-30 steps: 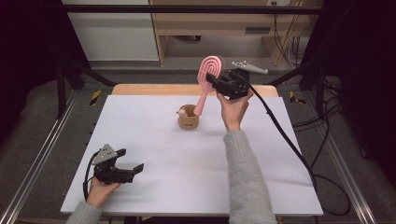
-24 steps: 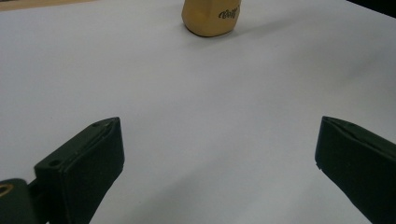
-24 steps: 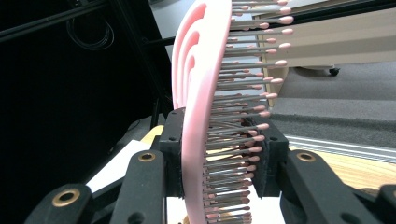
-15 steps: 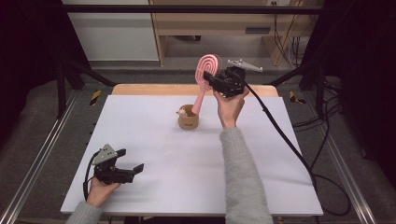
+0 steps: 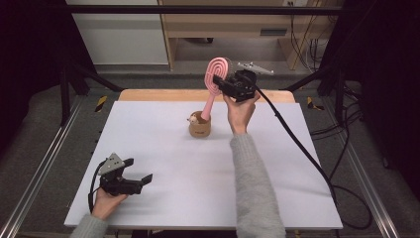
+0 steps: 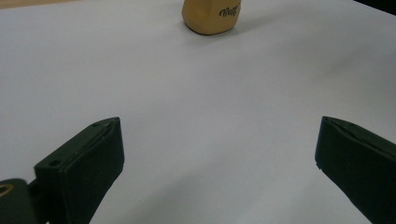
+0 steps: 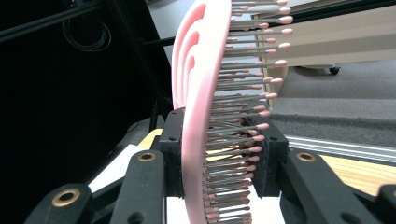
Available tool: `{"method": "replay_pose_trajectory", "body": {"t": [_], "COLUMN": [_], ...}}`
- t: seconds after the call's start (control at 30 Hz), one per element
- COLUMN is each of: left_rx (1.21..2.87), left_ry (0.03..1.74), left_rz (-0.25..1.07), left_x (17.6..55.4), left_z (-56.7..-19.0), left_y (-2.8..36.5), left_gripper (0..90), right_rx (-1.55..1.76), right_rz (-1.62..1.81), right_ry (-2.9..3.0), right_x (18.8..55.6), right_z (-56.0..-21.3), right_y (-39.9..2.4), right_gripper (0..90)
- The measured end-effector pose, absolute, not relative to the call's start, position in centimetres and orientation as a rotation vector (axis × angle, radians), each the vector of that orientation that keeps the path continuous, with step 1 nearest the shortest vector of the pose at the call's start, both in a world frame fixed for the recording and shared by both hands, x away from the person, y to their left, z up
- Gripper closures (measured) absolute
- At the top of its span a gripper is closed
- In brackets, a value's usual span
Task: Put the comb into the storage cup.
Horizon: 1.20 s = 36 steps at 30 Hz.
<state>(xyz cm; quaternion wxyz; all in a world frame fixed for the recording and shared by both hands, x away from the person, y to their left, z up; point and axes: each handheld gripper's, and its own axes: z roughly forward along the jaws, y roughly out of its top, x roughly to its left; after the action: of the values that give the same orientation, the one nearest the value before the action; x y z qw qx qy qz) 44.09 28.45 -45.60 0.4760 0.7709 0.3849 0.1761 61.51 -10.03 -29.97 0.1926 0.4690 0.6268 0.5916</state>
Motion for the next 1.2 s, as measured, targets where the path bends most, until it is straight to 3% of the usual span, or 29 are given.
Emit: {"method": "replay_pose_trajectory", "body": {"t": [1.2], "left_rx": [1.883], "left_ry": [0.941], "left_rz": [0.430], "left_x": [44.1], "left_z": [-45.6], "left_y": [28.4], "left_gripper": [1.3], "right_rx": [1.341], "right_rz": [1.598], "right_ry": [1.760], "right_x": [62.8], "right_z": [-32.2], "right_y": [-8.6], "right_gripper": [63.6]}}
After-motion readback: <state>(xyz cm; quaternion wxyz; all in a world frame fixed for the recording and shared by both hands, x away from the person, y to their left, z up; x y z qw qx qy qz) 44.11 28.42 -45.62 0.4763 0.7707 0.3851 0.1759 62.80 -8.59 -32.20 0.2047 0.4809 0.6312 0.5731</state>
